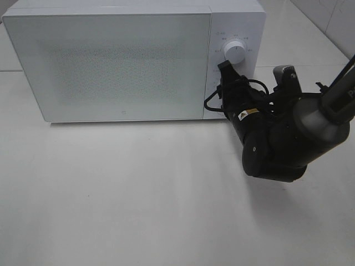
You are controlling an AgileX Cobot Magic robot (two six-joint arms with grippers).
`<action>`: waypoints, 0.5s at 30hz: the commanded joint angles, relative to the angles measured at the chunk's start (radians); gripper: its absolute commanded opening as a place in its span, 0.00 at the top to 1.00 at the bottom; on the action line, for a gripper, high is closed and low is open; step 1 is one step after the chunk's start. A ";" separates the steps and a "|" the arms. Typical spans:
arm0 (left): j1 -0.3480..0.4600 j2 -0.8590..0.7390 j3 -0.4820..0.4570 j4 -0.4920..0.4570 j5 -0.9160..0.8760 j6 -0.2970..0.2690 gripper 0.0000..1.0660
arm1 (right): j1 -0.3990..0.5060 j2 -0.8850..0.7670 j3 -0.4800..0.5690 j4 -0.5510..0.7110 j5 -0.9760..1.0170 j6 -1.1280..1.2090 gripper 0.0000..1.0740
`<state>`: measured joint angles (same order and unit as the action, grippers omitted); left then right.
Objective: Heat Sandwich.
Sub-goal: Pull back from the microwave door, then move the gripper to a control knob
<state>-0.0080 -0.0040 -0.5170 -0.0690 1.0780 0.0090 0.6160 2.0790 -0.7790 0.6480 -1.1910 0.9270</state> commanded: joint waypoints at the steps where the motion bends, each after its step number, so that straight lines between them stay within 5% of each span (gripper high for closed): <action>1: 0.007 -0.020 0.002 0.000 -0.007 0.001 0.08 | 0.003 -0.008 -0.006 -0.016 -0.130 0.204 0.83; 15: 0.007 -0.020 0.002 0.000 -0.007 0.001 0.08 | 0.003 -0.008 -0.006 -0.001 -0.154 0.556 0.82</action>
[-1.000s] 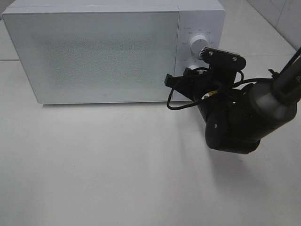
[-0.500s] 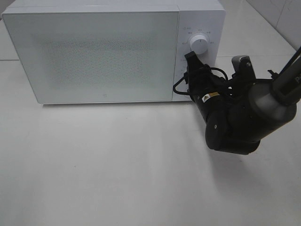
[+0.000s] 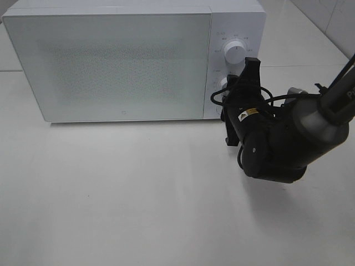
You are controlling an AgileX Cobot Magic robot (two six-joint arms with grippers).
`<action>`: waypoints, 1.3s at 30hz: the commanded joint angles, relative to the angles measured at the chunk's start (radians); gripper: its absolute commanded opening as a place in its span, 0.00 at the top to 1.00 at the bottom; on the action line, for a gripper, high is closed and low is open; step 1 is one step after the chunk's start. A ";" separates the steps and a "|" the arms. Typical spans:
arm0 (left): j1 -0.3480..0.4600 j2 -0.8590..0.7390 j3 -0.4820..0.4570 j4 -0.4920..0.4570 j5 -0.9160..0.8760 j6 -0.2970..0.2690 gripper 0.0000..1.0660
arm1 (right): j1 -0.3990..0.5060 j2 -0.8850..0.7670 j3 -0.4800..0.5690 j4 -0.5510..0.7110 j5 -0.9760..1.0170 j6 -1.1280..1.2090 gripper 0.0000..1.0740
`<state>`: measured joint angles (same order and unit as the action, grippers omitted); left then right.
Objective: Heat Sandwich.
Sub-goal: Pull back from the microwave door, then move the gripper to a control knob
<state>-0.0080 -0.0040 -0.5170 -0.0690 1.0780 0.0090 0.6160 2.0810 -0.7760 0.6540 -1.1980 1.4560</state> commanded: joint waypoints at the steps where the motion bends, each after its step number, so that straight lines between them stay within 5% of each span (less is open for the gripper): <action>1: 0.007 -0.020 0.002 0.000 -0.007 0.001 0.08 | 0.003 -0.010 -0.009 -0.009 -0.144 0.027 0.82; 19: 0.007 -0.020 0.002 0.000 -0.007 0.001 0.08 | 0.003 -0.010 -0.009 -0.018 -0.145 0.010 0.75; 29: 0.007 -0.020 0.002 0.000 -0.007 0.001 0.08 | 0.001 -0.010 -0.007 0.038 -0.168 -0.067 0.55; 33: 0.007 -0.020 0.002 0.000 -0.007 0.001 0.08 | 0.001 -0.010 -0.007 0.037 -0.139 -0.079 0.30; 39: 0.007 -0.020 0.002 0.000 -0.007 0.001 0.08 | 0.003 -0.010 -0.007 0.009 -0.134 -0.079 0.25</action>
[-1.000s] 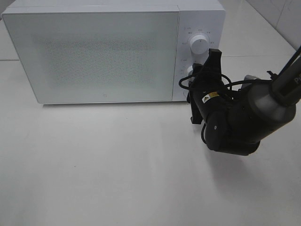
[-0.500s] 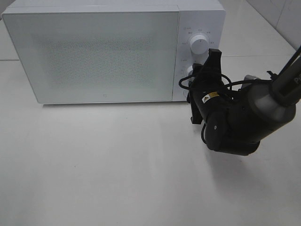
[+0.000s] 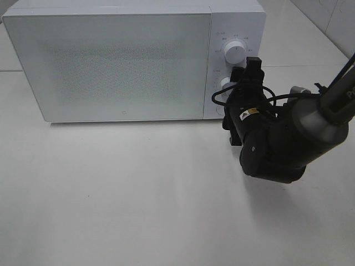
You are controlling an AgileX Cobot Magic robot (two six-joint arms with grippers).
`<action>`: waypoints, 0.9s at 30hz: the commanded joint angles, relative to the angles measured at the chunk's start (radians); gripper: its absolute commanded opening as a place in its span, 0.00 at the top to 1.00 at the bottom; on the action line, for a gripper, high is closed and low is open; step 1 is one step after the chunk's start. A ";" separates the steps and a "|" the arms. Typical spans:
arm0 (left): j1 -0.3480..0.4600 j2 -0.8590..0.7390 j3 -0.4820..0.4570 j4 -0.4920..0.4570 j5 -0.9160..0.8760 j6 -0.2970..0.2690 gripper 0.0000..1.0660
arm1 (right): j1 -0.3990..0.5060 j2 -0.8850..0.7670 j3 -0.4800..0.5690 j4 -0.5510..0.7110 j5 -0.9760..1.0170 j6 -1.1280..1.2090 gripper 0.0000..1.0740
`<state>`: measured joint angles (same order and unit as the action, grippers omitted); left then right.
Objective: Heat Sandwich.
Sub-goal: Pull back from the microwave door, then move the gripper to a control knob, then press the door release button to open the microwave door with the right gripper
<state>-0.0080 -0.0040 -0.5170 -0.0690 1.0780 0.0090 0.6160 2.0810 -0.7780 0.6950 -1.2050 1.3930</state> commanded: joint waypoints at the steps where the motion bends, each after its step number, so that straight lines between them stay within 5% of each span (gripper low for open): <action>1: 0.007 -0.020 0.002 0.000 -0.007 0.001 0.08 | 0.003 -0.010 -0.005 -0.036 -0.122 -0.016 0.26; 19: 0.007 -0.020 0.002 0.000 -0.007 0.001 0.08 | 0.001 -0.162 0.174 -0.234 0.074 -0.104 0.29; 27: 0.007 -0.020 0.002 0.000 -0.007 0.001 0.08 | 0.000 -0.371 0.203 -0.317 0.524 -0.545 0.29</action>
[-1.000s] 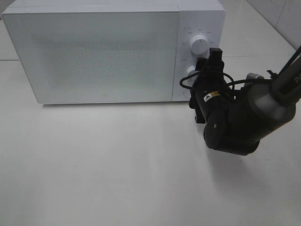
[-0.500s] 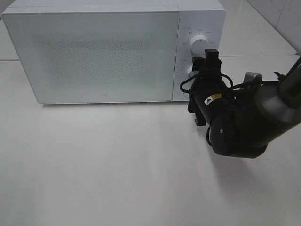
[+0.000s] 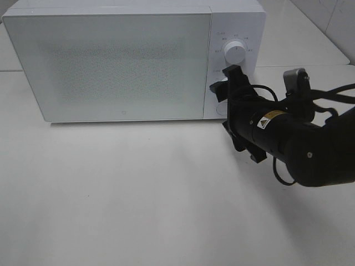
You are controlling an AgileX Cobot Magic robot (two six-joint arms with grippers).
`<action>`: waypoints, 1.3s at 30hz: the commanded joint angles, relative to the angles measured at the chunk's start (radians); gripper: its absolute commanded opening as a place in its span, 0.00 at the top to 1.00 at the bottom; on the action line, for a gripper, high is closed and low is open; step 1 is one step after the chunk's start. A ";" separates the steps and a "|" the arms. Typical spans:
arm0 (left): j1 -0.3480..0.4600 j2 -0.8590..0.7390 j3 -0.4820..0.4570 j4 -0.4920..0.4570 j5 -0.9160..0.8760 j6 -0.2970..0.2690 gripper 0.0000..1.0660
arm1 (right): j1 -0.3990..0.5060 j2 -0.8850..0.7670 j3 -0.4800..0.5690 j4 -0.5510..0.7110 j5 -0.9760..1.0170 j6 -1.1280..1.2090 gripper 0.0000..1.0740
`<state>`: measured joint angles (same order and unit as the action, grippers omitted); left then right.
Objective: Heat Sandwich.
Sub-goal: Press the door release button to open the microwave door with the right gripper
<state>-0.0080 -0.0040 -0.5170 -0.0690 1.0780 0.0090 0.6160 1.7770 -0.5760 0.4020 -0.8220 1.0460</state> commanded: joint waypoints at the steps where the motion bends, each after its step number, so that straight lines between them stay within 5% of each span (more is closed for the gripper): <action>1: 0.007 -0.020 0.002 0.000 -0.007 0.001 0.08 | 0.000 -0.067 0.001 -0.024 0.141 -0.198 0.29; 15: 0.007 -0.020 0.002 0.000 -0.007 0.001 0.08 | 0.000 -0.348 0.001 0.140 0.706 -1.238 0.29; 39: 0.007 -0.020 0.002 0.000 -0.007 0.001 0.08 | 0.000 -0.840 -0.011 -0.280 1.491 -1.102 0.29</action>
<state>-0.0080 -0.0040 -0.5170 -0.0690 1.0780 0.0090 0.6160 0.9560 -0.5830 0.1370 0.6440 -0.0670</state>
